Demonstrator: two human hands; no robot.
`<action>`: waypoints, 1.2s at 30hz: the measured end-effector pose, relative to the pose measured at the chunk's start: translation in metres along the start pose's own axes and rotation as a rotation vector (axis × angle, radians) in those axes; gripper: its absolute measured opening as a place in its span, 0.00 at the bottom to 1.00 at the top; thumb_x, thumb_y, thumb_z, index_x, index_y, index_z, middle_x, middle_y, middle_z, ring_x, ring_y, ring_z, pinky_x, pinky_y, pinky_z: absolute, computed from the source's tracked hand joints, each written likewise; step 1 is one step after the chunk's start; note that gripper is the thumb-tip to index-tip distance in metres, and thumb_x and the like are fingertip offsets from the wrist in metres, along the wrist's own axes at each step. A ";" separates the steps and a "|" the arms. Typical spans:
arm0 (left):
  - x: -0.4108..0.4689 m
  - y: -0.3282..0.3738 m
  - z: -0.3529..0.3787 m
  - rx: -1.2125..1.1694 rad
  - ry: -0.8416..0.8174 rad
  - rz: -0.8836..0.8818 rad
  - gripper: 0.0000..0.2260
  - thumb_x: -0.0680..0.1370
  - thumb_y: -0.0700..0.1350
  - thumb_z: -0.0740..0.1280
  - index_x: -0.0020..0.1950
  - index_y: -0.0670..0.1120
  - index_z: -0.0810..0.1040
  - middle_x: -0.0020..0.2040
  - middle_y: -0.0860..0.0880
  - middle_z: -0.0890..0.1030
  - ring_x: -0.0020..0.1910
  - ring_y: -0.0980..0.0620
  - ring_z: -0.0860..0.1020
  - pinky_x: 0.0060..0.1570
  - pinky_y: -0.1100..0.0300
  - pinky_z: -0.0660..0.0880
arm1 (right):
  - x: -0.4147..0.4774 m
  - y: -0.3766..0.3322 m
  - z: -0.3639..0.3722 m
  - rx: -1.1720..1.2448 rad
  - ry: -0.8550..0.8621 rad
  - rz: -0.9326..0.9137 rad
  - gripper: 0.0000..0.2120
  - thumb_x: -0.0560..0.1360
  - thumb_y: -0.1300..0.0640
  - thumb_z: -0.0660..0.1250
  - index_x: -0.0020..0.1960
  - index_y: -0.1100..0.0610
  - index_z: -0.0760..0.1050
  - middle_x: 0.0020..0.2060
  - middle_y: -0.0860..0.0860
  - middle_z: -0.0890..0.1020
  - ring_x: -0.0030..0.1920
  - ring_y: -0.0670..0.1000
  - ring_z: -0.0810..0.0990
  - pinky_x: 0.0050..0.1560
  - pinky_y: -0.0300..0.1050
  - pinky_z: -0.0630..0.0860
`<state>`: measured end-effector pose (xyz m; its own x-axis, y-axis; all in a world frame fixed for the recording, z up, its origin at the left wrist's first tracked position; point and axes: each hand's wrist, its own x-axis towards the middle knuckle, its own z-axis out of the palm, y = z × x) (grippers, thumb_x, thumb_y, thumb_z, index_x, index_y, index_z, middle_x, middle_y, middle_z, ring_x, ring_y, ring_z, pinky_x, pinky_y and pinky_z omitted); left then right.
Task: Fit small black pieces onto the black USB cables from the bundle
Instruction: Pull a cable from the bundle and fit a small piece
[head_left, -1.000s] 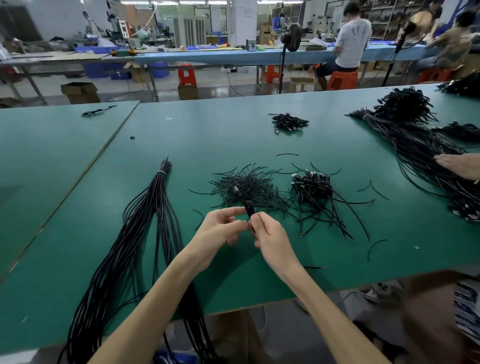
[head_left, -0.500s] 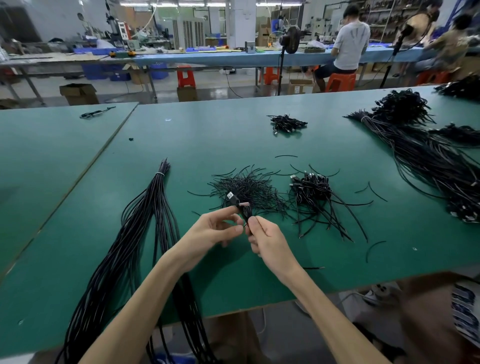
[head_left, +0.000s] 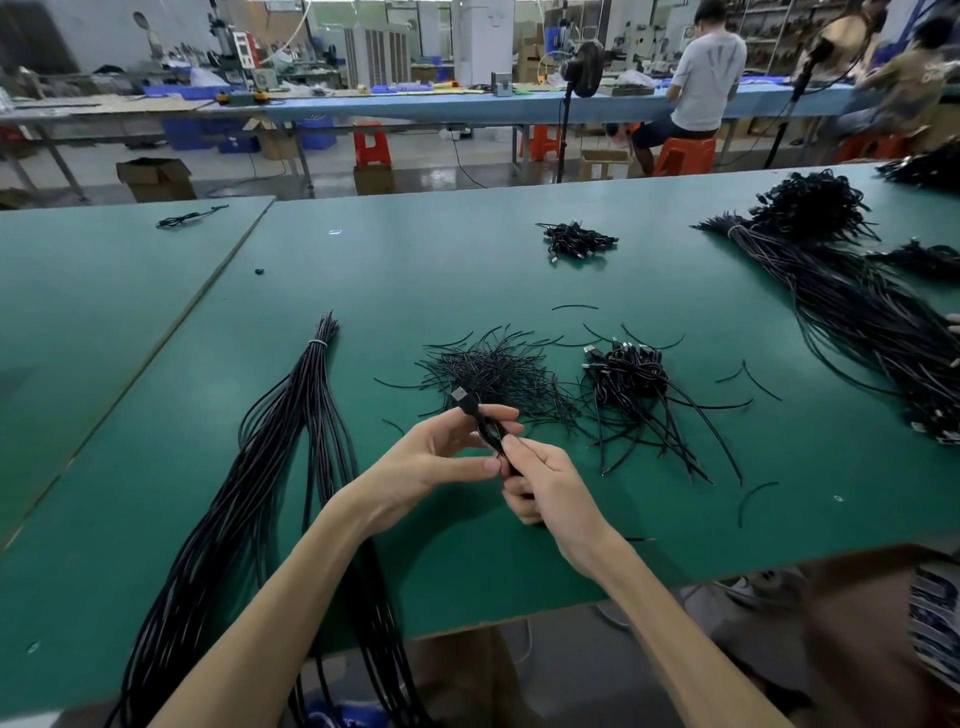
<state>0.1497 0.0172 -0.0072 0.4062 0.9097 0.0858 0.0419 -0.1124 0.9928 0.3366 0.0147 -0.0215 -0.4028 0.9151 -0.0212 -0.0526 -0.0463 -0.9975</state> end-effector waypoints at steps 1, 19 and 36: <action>-0.001 0.000 0.000 0.019 0.008 0.003 0.23 0.78 0.43 0.75 0.72 0.52 0.76 0.69 0.47 0.80 0.64 0.45 0.78 0.65 0.55 0.74 | 0.000 0.000 0.000 -0.006 0.001 -0.005 0.16 0.88 0.55 0.55 0.42 0.58 0.67 0.26 0.44 0.62 0.23 0.45 0.56 0.24 0.37 0.55; -0.018 -0.011 0.024 0.330 0.483 0.042 0.05 0.77 0.39 0.75 0.49 0.49 0.87 0.44 0.54 0.87 0.46 0.57 0.84 0.51 0.65 0.77 | -0.001 0.005 0.011 -0.216 0.107 -0.093 0.19 0.88 0.53 0.55 0.40 0.58 0.70 0.24 0.41 0.65 0.25 0.44 0.60 0.26 0.36 0.59; -0.021 -0.016 0.028 0.169 0.367 -0.063 0.14 0.86 0.45 0.62 0.40 0.50 0.72 0.30 0.47 0.74 0.27 0.49 0.70 0.30 0.62 0.65 | -0.003 -0.001 0.012 -0.213 0.038 -0.094 0.19 0.87 0.55 0.56 0.39 0.59 0.70 0.26 0.42 0.66 0.26 0.43 0.61 0.28 0.37 0.60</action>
<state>0.1660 -0.0107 -0.0273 0.0463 0.9957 0.0797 0.2187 -0.0880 0.9718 0.3266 0.0067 -0.0197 -0.3707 0.9258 0.0739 0.1075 0.1218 -0.9867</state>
